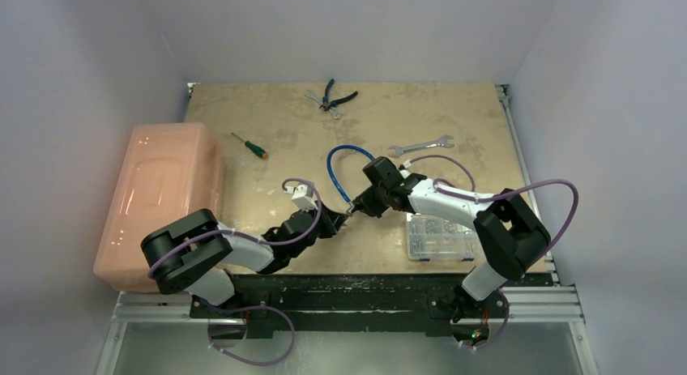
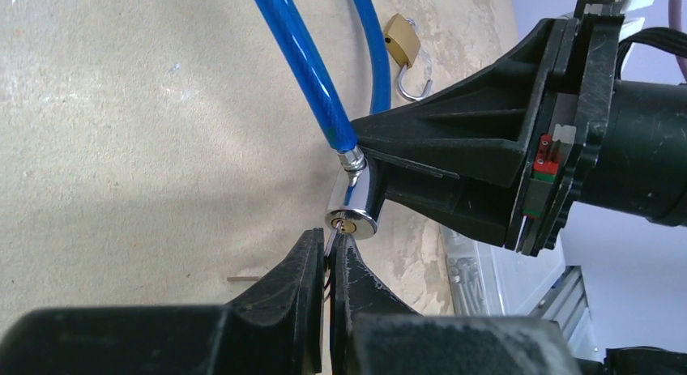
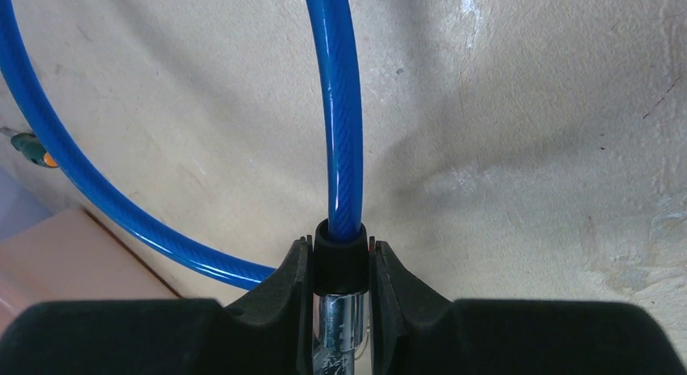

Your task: Unlock with the key

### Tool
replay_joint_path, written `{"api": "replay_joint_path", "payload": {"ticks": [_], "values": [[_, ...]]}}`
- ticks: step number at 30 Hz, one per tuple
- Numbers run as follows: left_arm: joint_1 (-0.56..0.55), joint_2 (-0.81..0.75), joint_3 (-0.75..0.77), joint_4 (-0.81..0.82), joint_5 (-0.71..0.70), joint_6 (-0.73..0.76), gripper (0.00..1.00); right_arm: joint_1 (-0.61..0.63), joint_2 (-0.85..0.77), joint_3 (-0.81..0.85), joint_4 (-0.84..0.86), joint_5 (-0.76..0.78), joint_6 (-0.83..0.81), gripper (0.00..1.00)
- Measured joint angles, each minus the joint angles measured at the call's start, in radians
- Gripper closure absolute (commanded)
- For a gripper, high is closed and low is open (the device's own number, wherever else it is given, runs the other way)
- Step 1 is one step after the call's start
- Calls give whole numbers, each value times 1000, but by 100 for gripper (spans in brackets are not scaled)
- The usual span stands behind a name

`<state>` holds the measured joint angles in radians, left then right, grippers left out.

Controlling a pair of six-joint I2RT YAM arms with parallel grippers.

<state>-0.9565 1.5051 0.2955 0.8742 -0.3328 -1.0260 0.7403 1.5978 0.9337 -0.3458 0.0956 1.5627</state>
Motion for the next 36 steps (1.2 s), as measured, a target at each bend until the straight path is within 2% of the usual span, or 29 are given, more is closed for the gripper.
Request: {"api": "replay_joint_path", "payload": {"ticks": [20,30,36], "values": [[-96,-58,-5,20,-80,526,100,14,7,81,-116,-2,-52,100],[-196,-58,26,-9,-209,759,100,19,36,135,-171,-8,-89,100],[-291,-26,39,23,-312,953,100,31,53,181,-233,-7,-137,100]]}}
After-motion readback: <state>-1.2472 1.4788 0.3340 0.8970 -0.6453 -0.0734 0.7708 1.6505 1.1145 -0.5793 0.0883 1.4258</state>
